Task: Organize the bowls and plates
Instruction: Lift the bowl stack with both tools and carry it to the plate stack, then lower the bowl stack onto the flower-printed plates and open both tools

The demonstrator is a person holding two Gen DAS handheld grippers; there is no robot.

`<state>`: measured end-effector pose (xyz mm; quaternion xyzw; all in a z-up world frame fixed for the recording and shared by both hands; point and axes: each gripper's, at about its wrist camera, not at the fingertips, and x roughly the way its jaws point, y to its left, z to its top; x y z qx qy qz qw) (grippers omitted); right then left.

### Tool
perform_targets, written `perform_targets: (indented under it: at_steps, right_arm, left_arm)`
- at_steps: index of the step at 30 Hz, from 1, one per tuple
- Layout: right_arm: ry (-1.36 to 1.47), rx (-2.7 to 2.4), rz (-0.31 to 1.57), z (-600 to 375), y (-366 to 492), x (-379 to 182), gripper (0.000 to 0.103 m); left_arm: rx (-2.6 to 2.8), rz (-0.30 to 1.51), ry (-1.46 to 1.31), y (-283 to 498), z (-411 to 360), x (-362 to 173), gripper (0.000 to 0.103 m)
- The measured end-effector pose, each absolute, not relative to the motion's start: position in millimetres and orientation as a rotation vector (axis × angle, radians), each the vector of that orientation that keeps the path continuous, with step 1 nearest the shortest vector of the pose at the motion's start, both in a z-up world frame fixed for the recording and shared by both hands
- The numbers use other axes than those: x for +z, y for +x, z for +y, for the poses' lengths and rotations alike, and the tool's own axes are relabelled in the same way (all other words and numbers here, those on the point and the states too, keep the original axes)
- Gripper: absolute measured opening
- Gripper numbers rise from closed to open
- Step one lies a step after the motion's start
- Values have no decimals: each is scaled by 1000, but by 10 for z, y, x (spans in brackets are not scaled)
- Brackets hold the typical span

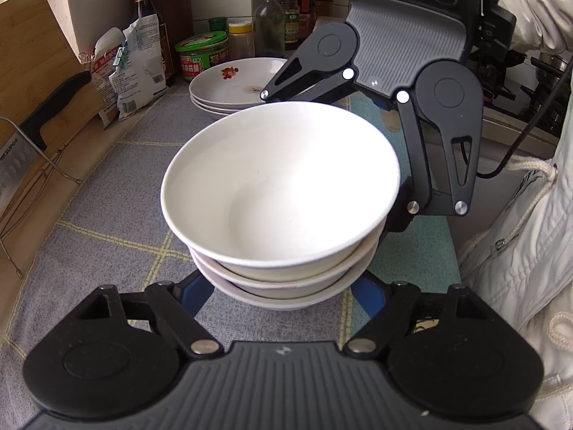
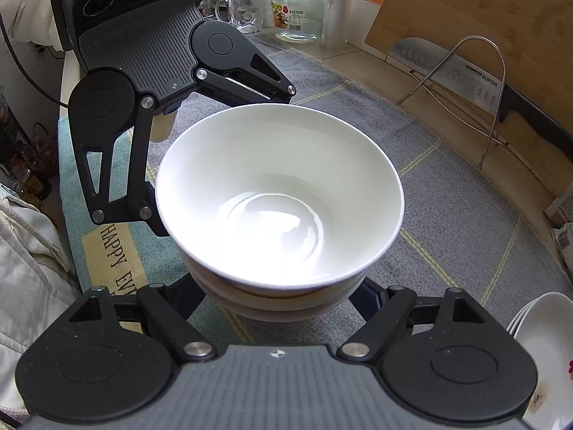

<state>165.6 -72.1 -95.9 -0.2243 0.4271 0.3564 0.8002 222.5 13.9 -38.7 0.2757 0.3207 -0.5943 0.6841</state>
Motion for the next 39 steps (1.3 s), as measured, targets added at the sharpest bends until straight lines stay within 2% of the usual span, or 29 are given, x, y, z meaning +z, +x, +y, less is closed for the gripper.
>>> perform_targets:
  at_steps: [23,39]
  right_arm:
    - [-573,803,857,-2104,1917,-456,88]
    - [-547,703,863,-2976,2017,-481,88]
  left_arm:
    - [-1253,646,605,2421,-1247,-94,83]
    - [-1305,614,667,2565,-2088,-309,83]
